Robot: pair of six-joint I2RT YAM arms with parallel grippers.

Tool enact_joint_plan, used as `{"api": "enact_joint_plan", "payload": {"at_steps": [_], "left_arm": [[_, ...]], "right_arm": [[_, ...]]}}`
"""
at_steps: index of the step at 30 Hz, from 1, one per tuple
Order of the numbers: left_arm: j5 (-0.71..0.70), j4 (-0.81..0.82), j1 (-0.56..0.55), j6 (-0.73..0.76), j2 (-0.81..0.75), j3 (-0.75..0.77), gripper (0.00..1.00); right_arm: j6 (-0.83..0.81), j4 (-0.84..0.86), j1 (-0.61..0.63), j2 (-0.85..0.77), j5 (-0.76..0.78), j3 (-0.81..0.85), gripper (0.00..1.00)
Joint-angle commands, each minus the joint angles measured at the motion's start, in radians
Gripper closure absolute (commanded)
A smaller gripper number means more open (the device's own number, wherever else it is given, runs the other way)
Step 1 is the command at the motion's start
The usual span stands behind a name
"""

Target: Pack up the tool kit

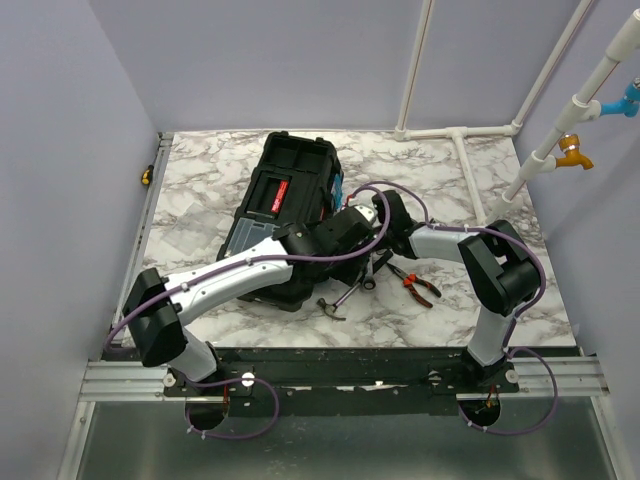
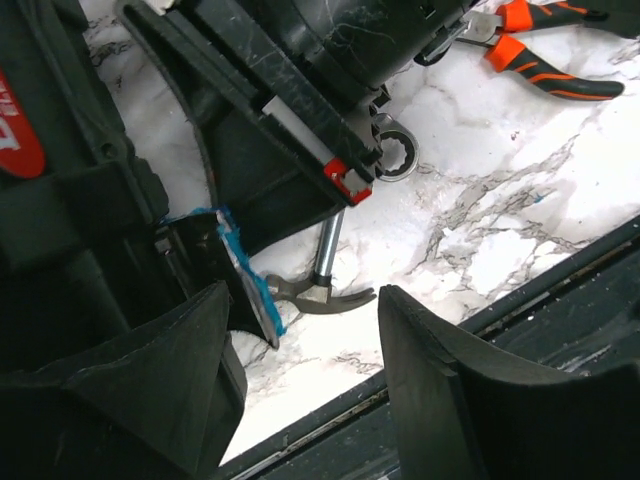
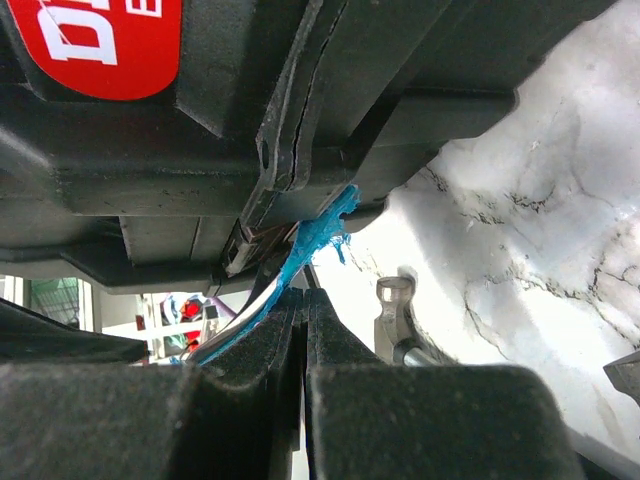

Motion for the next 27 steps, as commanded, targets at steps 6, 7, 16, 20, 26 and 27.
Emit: {"api": "enact_joint_plan", "payload": {"at_steps": [6, 7, 16, 20, 26, 27], "left_arm": [[-0.103, -0.096, -0.003, -0.04, 0.118, 0.092, 0.46], [-0.123, -0.105, -0.003, -0.043, 0.119, 0.089, 0.47], [-0.179, -0.138, 0.003, -0.065, 0.114, 0.06, 0.53], [-0.149, -0.13, 0.014, -0.06, 0.127, 0.048, 0.74], [-0.171, -0.152, 0.023, -0.067, 0.156, 0.039, 0.85], [-0.167, -0.153, 0.028, -0.067, 0.159, 0.037, 0.85]], "right_arm": [[0.015, 0.045, 0.003, -0.026, -0.045, -0.006, 0.93], [0.014, 0.044, 0.003, -0.026, -0.045, -0.005, 0.93], [0.019, 0.052, 0.003, -0.017, -0.052, 0.003, 0.93], [0.023, 0.057, 0.002, -0.017, -0.051, 0.005, 0.93], [0.028, 0.059, 0.003, -0.029, -0.044, 0.001, 0.93], [0.029, 0.058, 0.003, -0.032, -0.042, 0.0, 0.93]]}}
